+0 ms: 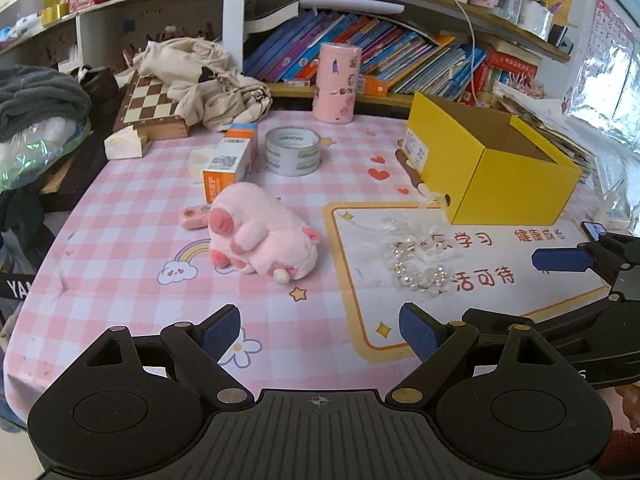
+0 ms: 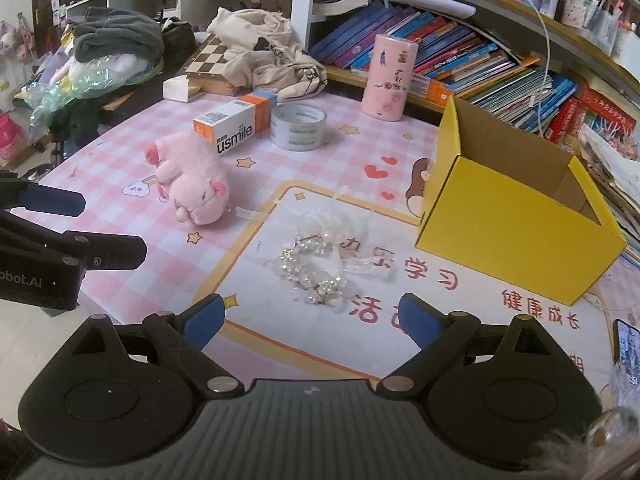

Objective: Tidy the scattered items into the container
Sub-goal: 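Move the left tool toward the pink pig while the right tool approaches the pearl bracelet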

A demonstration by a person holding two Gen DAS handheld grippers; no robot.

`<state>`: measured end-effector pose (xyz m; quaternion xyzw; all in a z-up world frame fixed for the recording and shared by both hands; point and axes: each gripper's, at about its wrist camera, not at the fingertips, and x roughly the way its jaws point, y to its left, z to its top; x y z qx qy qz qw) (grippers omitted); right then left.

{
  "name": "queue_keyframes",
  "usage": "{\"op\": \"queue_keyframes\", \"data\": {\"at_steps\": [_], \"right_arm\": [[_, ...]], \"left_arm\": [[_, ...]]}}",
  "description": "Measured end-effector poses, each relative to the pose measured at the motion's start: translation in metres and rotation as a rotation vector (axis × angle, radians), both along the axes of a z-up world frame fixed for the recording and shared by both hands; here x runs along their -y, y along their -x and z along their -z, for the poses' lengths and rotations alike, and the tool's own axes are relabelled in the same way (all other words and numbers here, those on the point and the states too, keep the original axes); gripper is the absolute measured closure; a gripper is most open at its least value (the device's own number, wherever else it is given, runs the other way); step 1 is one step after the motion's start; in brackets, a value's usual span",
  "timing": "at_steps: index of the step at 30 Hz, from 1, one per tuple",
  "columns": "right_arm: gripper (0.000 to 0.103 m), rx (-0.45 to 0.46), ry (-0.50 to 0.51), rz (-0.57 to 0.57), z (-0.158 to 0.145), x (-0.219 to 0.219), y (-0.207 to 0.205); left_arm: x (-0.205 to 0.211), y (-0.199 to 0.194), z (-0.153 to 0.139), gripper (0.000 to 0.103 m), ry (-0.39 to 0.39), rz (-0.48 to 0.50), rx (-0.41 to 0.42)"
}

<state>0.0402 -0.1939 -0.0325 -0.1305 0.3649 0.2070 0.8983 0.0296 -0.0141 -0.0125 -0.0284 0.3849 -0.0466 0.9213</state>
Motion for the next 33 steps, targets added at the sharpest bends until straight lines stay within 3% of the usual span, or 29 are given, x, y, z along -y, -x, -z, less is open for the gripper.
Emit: {"op": "queue_keyframes", "data": {"at_steps": [13,33], "right_arm": [[0.009,-0.069,0.006,-0.037,0.017,-0.009,-0.049],[0.009,-0.187,0.083,-0.189,0.051,-0.038,-0.123]], "left_arm": [[-0.010,-0.039,0.013,0.014,0.006,-0.086,-0.037],[-0.023,-0.108,0.040,0.014,0.038,-0.208,-0.119]]}}
